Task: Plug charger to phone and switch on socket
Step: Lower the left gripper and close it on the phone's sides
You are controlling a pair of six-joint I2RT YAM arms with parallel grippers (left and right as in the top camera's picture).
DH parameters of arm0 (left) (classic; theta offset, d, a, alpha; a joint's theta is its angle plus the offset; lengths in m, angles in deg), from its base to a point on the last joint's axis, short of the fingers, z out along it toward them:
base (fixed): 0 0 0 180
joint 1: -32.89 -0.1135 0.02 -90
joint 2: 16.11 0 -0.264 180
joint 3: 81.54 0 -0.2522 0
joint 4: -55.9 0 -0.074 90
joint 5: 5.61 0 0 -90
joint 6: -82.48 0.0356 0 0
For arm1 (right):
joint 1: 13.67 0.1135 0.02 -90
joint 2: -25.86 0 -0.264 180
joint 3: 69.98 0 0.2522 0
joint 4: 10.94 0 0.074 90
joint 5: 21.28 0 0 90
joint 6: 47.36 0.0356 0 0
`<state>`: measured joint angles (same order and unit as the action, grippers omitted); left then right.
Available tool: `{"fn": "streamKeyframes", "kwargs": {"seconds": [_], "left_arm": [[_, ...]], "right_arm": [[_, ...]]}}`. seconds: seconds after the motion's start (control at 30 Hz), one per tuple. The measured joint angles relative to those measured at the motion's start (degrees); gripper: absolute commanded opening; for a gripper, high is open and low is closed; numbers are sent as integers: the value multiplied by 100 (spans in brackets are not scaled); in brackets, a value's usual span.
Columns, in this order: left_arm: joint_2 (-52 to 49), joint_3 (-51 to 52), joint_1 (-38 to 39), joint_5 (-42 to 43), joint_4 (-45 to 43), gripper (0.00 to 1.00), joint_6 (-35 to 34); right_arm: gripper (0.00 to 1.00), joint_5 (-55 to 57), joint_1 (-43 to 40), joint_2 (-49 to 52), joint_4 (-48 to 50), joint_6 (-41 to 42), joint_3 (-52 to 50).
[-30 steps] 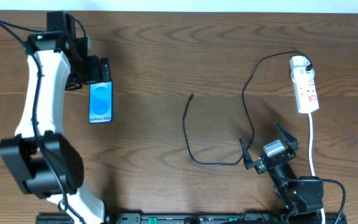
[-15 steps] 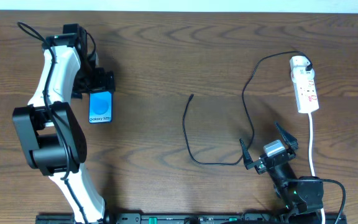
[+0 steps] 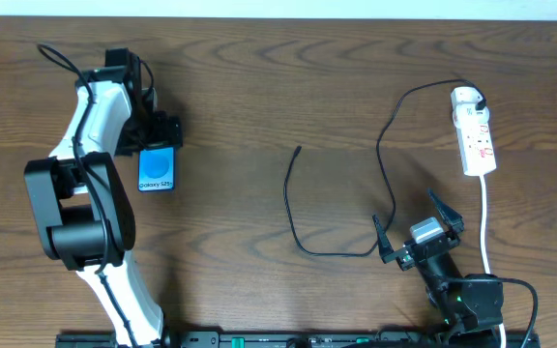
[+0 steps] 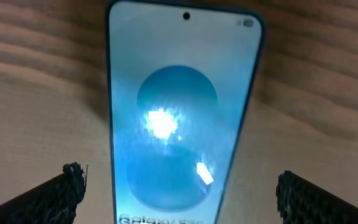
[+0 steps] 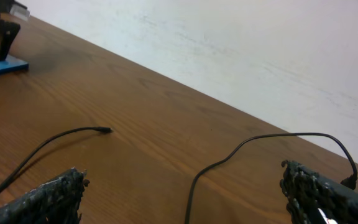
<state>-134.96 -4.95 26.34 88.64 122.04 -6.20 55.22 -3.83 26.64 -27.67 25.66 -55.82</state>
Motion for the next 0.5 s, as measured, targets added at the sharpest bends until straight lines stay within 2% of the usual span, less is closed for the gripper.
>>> {"fn": "streamKeyframes", "kwargs": {"seconds": [0.33,0.5], "left_arm": [[0,540,0,-17,-612,100,17],[0,605,0,-17,-638,100,17]], "right_arm": [[99,0,0,0,0,0,0],[99,0,0,0,0,0,0]]}}
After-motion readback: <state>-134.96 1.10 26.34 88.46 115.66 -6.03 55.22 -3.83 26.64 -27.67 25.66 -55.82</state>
